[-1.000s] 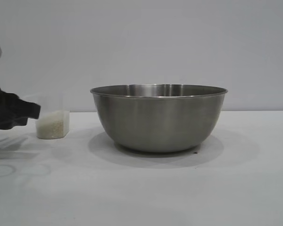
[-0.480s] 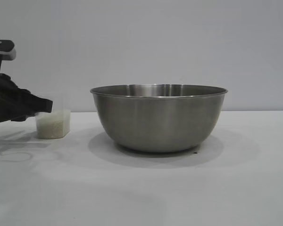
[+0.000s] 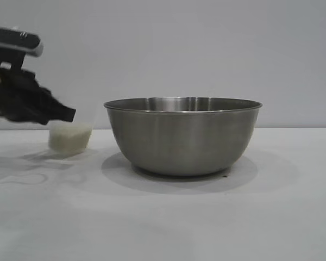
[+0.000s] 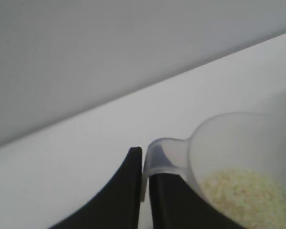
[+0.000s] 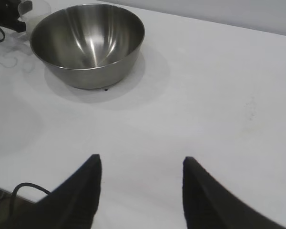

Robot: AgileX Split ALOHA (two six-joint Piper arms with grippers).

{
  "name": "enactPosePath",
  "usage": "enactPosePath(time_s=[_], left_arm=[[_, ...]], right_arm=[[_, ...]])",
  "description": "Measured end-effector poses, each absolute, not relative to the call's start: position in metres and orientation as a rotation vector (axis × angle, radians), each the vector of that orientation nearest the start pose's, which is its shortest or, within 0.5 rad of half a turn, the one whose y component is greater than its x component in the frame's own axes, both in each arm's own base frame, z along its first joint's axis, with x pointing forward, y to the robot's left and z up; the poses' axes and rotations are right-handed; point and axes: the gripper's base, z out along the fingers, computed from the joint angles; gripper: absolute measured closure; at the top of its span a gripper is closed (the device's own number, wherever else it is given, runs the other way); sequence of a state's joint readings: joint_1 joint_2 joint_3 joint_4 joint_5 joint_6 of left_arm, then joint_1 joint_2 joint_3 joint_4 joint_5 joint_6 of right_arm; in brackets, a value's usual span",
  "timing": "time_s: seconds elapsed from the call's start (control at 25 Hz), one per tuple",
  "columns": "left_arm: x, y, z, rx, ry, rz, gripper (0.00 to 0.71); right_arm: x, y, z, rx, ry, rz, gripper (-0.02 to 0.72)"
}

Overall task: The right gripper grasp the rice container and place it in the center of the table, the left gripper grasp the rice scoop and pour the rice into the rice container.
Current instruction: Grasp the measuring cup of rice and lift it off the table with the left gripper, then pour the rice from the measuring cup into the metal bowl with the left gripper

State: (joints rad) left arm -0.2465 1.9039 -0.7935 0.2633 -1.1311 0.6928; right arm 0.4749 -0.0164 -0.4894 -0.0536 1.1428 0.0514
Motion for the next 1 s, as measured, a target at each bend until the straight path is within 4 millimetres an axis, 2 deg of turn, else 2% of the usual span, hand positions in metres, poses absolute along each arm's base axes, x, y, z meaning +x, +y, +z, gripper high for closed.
enactPosePath(time_s=[0.2,0.36,0.52,0.68,1.0], left_arm=[[0.346,-0.142,0.198,1.177,0.867,0.483,0.71],[0.34,-0.171,0.196,1.411,0.657,0.638,0.71],[0.333,-0.192,0.192,1.63,0.424,0.699,0.71],[0.336,-0.203,0.195,1.746,0.249,0.809,0.71],[0.334,-0.213,0.198,1.83,-0.029,0.951,0.71]], right_arm=[[-0.007,-0.008,0.268,-0.442,2.083,0.247,0.358],[-0.007,-0.008,0.268,-0.442,2.083,0.247,0.358],[-0.007,-0.008,0.268,-0.442,2.083,0.247,0.358],[-0.007,-0.008,0.268,-0.442,2.083,0.247,0.358],[-0.007,-0.008,0.268,-0.442,2.083,0.247,0.358]])
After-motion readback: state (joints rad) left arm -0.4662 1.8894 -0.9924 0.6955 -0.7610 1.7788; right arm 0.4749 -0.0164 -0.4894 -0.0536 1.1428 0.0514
